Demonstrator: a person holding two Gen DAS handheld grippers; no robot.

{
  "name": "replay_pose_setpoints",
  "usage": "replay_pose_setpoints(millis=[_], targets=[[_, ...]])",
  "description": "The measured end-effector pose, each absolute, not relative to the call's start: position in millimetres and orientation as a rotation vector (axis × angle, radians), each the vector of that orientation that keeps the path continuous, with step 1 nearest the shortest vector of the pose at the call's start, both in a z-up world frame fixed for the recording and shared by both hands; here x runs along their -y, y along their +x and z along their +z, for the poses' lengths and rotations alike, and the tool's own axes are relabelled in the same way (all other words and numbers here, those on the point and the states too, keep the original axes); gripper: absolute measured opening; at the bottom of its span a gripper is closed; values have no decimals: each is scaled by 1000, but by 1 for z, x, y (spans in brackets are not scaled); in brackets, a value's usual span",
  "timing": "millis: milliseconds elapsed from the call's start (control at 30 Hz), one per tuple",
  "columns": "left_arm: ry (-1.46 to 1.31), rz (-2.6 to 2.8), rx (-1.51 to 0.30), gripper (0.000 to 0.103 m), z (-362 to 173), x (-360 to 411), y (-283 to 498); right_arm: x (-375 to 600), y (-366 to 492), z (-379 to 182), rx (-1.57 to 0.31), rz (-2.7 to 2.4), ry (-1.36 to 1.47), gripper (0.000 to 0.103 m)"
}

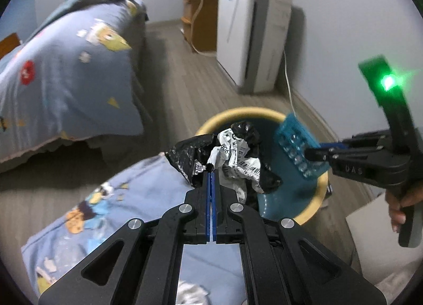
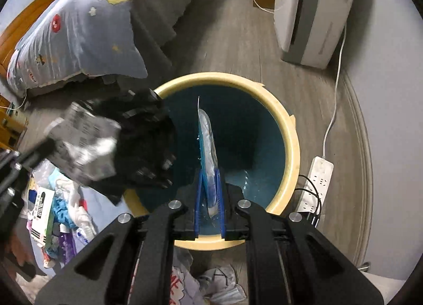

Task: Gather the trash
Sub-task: 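Carry both items over the teal bin and open both tools to drop them, then grasp the white medicine box with the right tool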

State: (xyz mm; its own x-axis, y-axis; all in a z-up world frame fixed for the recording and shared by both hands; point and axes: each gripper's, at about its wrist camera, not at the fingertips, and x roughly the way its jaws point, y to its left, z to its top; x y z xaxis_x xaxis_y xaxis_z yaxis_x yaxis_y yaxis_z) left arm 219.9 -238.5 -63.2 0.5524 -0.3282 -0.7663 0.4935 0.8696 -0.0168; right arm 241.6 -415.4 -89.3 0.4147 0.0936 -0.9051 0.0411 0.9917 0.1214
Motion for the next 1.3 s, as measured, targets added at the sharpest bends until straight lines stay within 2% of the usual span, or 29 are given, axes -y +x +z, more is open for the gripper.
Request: replay_pose_setpoints(millis=[67, 100, 133, 167, 233, 300, 333, 400, 433, 500, 567, 667, 733, 1300], targets=[[210, -496, -881, 3, -73, 247, 224, 417, 246, -92, -1150, 36, 158, 11], [203, -500, -892, 7, -76, 247, 225, 418, 246, -92, -1149, 35, 159, 11], [193, -506, -901, 9, -78, 247, 227, 419, 247, -93, -1146, 33, 159, 16], [188, -503, -903, 14, -81, 247, 228, 421, 248, -93, -1145, 28, 160, 27], [188, -495, -899, 28, -83, 246, 228, 424, 250, -93, -1140, 24, 169, 36], [171, -494, -896, 45, -84, 242, 228, 425, 250, -93, -1138, 19, 173, 36], [161, -494, -894, 47, -84, 239, 228, 426, 249, -93, -1137, 17, 175, 37], [147, -492, -890, 55, -83, 235, 226, 425, 248, -92, -1133, 15, 181, 45], [145, -490, -889, 60, -83, 234, 225, 425, 248, -91, -1131, 16, 181, 53], [142, -487, -879, 86, -79, 231, 223, 422, 247, -88, -1125, 17, 173, 63], [145, -468, -858, 95, -73, 226, 217, 419, 247, -84, -1114, 15, 171, 80], [137, -450, -856, 95, -66, 213, 209, 413, 245, -75, -1094, 29, 175, 93], [132, -429, -859, 96, -62, 202, 204, 404, 242, -66, -1075, 45, 162, 97], [59, -151, -801, 98, -2, 27, 127, 262, 211, -4, -986, 235, 23, 97]])
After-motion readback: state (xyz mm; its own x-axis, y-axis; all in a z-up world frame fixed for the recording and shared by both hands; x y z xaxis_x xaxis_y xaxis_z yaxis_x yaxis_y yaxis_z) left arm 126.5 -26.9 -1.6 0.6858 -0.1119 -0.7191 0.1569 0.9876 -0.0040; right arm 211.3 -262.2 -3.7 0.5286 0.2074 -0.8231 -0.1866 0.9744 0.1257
